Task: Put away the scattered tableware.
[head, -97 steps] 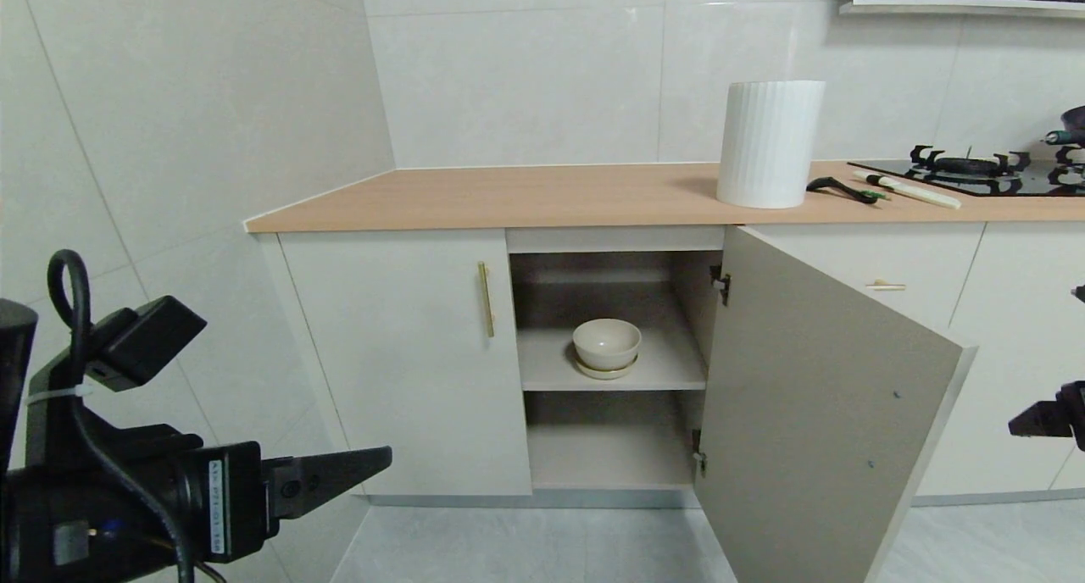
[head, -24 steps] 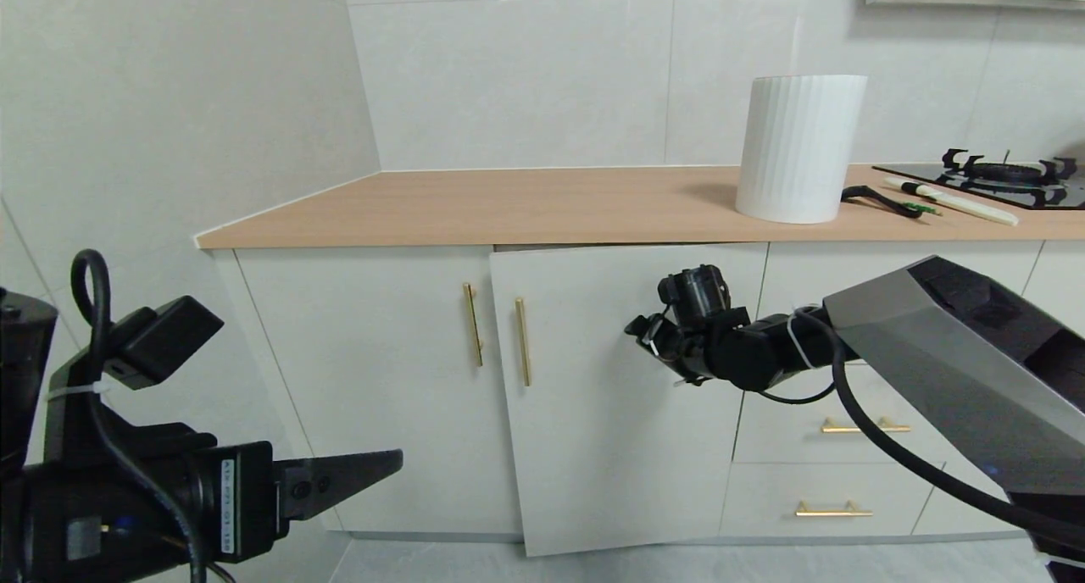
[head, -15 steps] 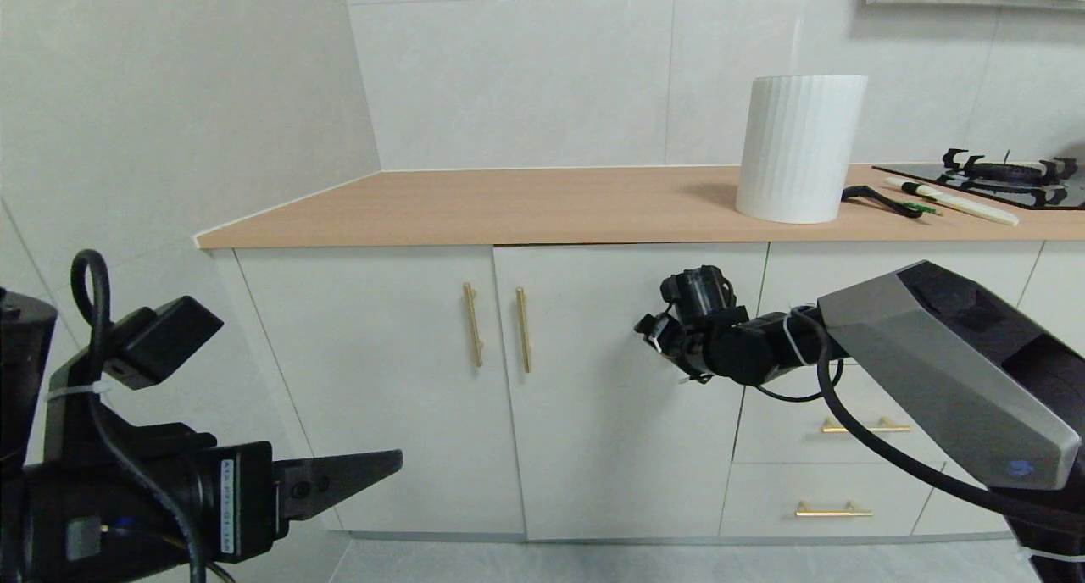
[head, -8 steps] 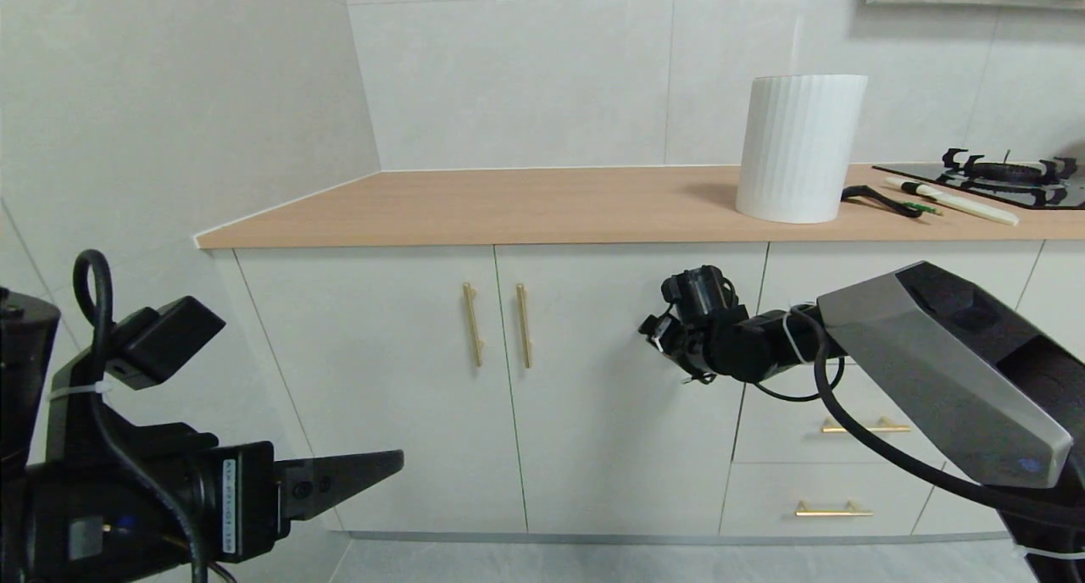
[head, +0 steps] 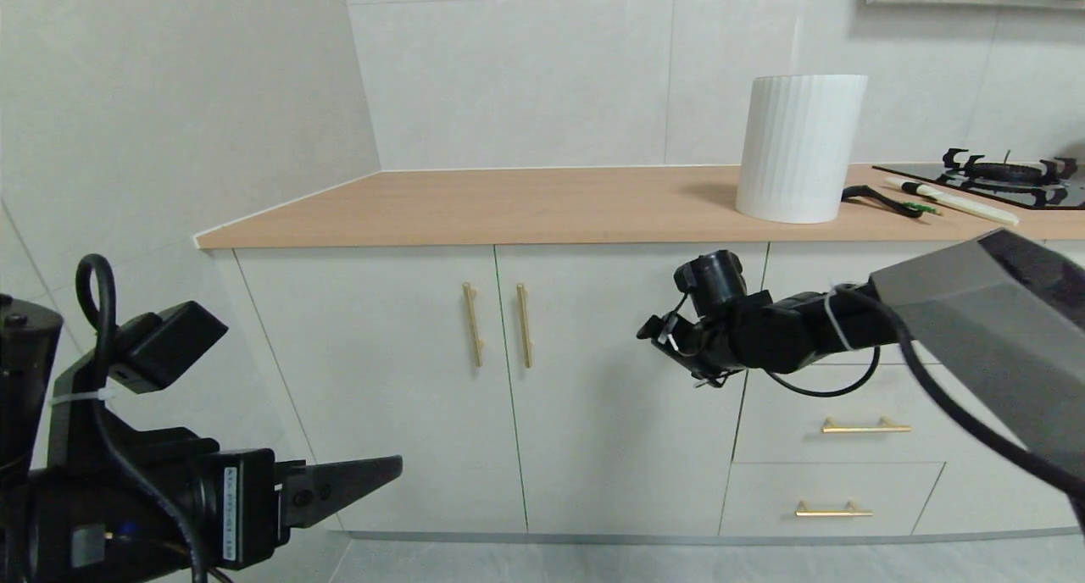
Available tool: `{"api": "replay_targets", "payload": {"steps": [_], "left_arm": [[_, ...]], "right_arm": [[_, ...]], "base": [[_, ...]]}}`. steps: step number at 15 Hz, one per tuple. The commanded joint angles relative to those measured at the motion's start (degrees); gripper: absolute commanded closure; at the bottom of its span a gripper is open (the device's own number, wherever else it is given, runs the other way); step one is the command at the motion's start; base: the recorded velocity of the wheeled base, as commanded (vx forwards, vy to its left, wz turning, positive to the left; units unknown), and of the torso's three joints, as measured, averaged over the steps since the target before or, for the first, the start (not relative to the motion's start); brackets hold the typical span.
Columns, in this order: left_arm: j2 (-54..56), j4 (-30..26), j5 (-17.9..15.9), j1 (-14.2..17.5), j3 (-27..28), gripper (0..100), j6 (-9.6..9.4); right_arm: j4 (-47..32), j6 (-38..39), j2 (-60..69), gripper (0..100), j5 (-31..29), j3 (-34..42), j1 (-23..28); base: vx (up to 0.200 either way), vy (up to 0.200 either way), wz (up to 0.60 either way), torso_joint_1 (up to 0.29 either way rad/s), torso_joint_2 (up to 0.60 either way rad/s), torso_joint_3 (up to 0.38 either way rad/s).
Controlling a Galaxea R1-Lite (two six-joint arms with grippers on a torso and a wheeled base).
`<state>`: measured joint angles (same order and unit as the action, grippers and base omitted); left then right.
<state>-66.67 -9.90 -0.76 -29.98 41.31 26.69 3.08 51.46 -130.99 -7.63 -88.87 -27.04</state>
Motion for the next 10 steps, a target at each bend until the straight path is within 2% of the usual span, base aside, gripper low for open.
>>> {"api": "replay_targets", "payload": {"steps": [1, 3, 5, 6, 8, 10], "left_arm": [[1.63, 0.58, 0.05, 0.01, -0.97, 0, -1.20], [5.06, 2.60, 0.76, 0.27, -1.85, 0, -2.87], [8.14, 2.69, 1.99, 0.53, -3.70, 0, -3.92], [12.44, 2.78, 2.60, 0.71, -6.69, 0, -4.54], [18.51, 2.69, 4.10, 1.24, -11.52, 0, -5.15], [29.05, 2.60, 5.85, 3.96, -16.53, 0, -8.23]], "right_arm": [[-0.62, -7.60, 18.84, 0, 4.73, 13.81, -0.73], [-0.62, -12.17, 30.88, 0, 4.20, 22.25, -0.65], [-0.62, -15.95, 40.28, 0, 2.89, 26.99, -0.21], [-0.62, -17.79, 51.53, 0, -0.81, 34.29, -0.21], [-0.54, -22.98, 64.10, 0, -3.53, 43.34, 1.46], [-0.71, -30.54, 82.21, 0, -5.20, 54.42, 2.87]], "base": [[0.000, 0.000, 0.00, 0.000, 0.00, 0.000], [0.000, 0.000, 0.00, 0.000, 0.00, 0.000], [0.000, 0.000, 0.00, 0.000, 0.00, 0.000], [0.000, 0.000, 0.00, 0.000, 0.00, 0.000], [0.000, 0.000, 0.00, 0.000, 0.00, 0.000], [0.000, 0.000, 0.00, 0.000, 0.00, 0.000]]}}
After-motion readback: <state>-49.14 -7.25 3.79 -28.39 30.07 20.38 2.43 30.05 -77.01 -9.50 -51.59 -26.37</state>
